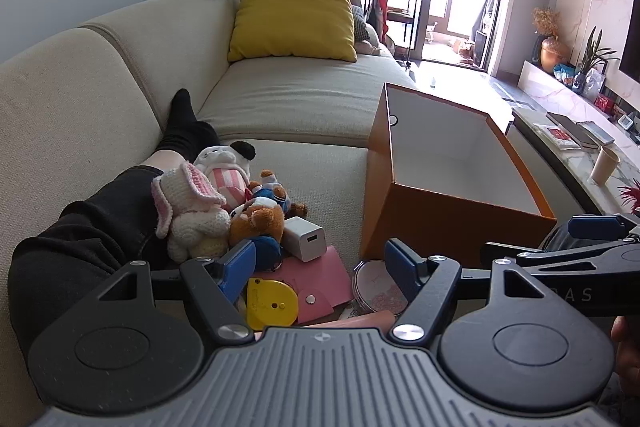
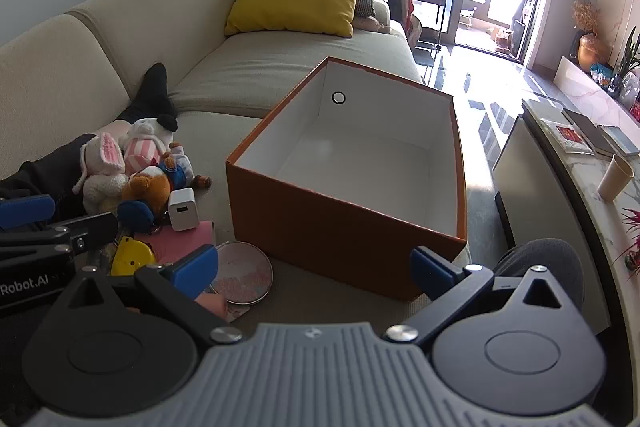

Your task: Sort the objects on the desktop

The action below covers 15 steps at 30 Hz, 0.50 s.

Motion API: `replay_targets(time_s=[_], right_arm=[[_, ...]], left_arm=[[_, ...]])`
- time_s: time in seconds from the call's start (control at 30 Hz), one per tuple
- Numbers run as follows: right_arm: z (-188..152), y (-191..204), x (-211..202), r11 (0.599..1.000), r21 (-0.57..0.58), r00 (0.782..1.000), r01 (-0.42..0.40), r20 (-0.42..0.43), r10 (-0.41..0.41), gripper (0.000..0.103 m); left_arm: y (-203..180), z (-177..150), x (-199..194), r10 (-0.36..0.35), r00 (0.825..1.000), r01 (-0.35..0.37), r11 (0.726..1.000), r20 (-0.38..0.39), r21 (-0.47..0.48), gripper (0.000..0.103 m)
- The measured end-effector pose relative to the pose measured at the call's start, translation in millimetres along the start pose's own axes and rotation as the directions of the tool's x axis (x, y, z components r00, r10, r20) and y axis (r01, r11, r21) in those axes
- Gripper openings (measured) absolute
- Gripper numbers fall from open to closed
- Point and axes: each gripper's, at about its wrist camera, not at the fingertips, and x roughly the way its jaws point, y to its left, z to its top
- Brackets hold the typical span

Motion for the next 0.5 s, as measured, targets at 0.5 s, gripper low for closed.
replay_targets(time_s=[0.5], right_arm=[[-2.2, -1.7, 1.4, 1.0, 0.012, 1.0, -0.004, -0.009, 0.004, 0.102]], left_arm=[[-1.8, -0.4, -0.6, 0.003, 1.0, -0.003, 1.0, -0.005, 0.003, 0.085]])
